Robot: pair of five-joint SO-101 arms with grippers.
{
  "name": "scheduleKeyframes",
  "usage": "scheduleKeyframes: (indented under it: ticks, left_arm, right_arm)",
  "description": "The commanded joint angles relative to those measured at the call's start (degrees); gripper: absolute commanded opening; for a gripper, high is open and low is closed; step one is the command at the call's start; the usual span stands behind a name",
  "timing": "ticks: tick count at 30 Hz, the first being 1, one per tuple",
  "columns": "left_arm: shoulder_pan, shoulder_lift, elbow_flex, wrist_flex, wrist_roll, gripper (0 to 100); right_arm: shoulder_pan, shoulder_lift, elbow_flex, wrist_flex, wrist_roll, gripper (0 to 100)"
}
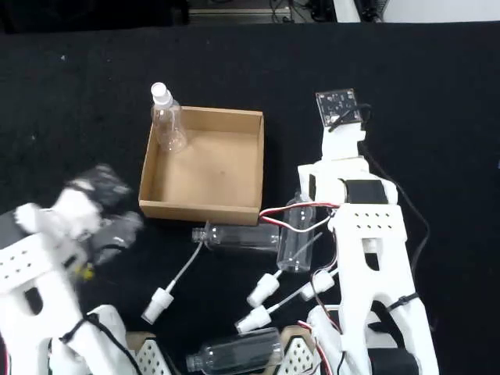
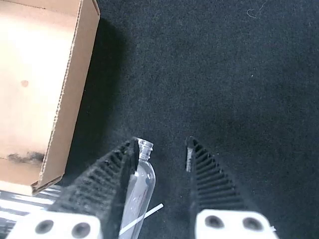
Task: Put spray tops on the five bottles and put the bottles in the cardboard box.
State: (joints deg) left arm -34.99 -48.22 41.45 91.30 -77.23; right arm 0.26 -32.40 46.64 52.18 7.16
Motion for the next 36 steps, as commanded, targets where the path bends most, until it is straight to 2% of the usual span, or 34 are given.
scheduleKeyframes:
  ticks: [1, 6, 10, 13, 18, 27, 32, 36]
  left_arm:
    - [-16.92, 0.18, 4.62, -14.07, 5.89, 18]
    - [-28.62, 0.18, 15.78, -29.8, 12.84, 18]
    - [-35.12, 0.18, 22.9, -40.0, 15.21, 18]
    - [-37.67, 0.18, 23.52, -39.12, 14.77, 20]
    - [-38.2, -0.26, 23.34, -35.69, 14.59, 38]
    - [-36.7, 0.18, 14.46, -33.05, 15.21, 33]
    - [-33.27, 0.26, 6.99, -28.4, 14.95, 33]
    - [-30.73, 1.41, 6.11, -29.54, 15.21, 33]
  right_arm:
    - [1.05, -2.51, -0.4, 0.18, -0.53, 14.1]
    - [1.05, -2.51, -0.31, 0.26, -0.53, 14.1]
    - [0.97, -2.51, 0.48, 0.09, -0.53, 14.1]
    - [0.97, -2.51, 0.48, 0.09, -0.53, 14.1]
    - [0.97, -2.51, 0.48, 0.09, -0.53, 14.1]
    - [0.97, -2.51, 0.48, 0.09, -0.53, 14.1]
    - [0.97, -2.51, 0.48, 0.09, -0.53, 14.1]
    - [0.97, -2.51, 0.48, 0.09, -0.53, 14.1]
